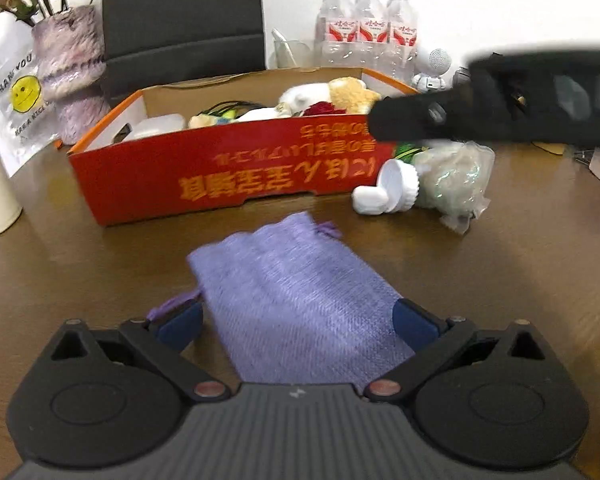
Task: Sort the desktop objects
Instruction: 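Grasp the purple cloth pouch with the left tool while the right tool grasps the white lid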
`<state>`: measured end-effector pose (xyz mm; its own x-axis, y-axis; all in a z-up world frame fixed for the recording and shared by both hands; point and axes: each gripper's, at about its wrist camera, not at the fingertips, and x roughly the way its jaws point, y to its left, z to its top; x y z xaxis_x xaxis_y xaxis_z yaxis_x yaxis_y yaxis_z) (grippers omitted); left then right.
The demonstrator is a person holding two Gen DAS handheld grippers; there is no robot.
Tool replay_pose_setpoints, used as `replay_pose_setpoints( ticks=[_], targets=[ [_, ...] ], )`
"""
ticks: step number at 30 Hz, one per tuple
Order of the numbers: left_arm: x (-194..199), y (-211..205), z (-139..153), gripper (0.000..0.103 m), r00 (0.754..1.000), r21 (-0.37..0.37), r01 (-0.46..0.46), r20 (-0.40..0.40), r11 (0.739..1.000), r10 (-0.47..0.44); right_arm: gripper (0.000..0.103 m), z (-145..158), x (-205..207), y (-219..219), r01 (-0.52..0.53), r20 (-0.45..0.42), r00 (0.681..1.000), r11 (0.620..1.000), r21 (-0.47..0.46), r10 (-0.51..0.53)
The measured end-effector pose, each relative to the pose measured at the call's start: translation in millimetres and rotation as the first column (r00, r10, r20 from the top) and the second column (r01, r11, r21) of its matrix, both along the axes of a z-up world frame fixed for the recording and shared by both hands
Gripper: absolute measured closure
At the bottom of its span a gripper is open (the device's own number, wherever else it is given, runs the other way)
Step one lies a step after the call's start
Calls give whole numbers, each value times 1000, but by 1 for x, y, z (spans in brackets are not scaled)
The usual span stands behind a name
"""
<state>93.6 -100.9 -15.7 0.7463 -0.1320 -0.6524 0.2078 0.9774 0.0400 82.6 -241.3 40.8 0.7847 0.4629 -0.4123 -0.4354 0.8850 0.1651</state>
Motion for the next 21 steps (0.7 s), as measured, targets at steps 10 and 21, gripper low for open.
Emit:
replay_pose_setpoints(
  ticks=[10,21],
  targets=[
    [-8,17,5,51,997,-12,72,-4,997,-73,63,-15,-22,-37,67,-21,998,995,77,-66],
    [-61,55,14,95,999,-68,-9,47,998,12,58,-39,-27,-33,68,-114,990,986,-152,-86]
  ],
)
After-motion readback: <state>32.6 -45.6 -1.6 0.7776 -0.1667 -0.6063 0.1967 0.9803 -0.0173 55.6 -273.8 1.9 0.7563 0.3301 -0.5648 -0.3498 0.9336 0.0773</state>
